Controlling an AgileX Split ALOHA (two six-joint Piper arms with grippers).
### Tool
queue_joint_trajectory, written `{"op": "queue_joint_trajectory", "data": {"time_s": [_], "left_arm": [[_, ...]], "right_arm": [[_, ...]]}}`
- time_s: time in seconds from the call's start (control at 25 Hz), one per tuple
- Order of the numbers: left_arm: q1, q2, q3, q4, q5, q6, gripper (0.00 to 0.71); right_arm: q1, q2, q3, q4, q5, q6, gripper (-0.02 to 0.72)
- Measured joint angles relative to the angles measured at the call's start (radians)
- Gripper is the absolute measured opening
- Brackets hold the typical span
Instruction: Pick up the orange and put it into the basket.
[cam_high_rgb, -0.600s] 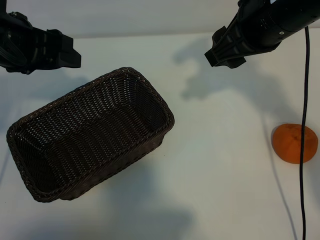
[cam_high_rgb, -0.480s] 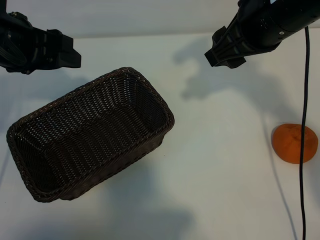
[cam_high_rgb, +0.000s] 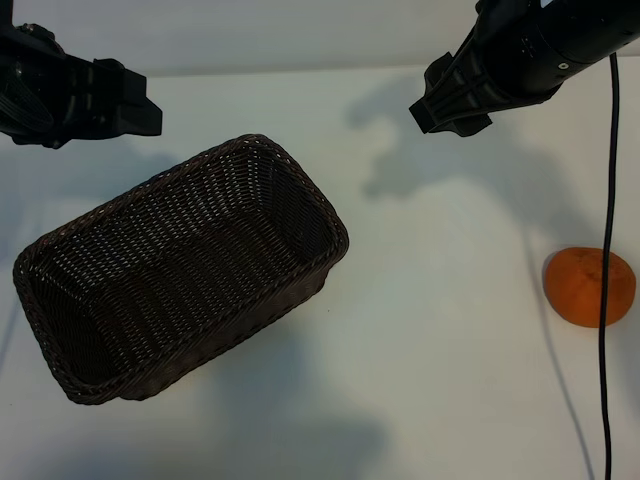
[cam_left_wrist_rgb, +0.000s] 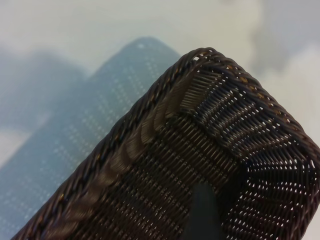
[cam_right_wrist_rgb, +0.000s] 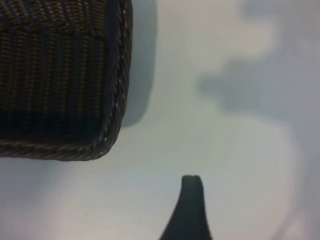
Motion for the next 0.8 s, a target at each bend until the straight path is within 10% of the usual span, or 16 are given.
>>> {"op": "queue_joint_trajectory", "data": {"time_s": [0.8], "left_arm": [[0.000, 0.000, 0.000, 0.000, -0.036, 0.000, 0.588]], "right_arm": [[0.000, 0.000, 0.000, 0.000, -0.014, 0.001, 0.595]]}}
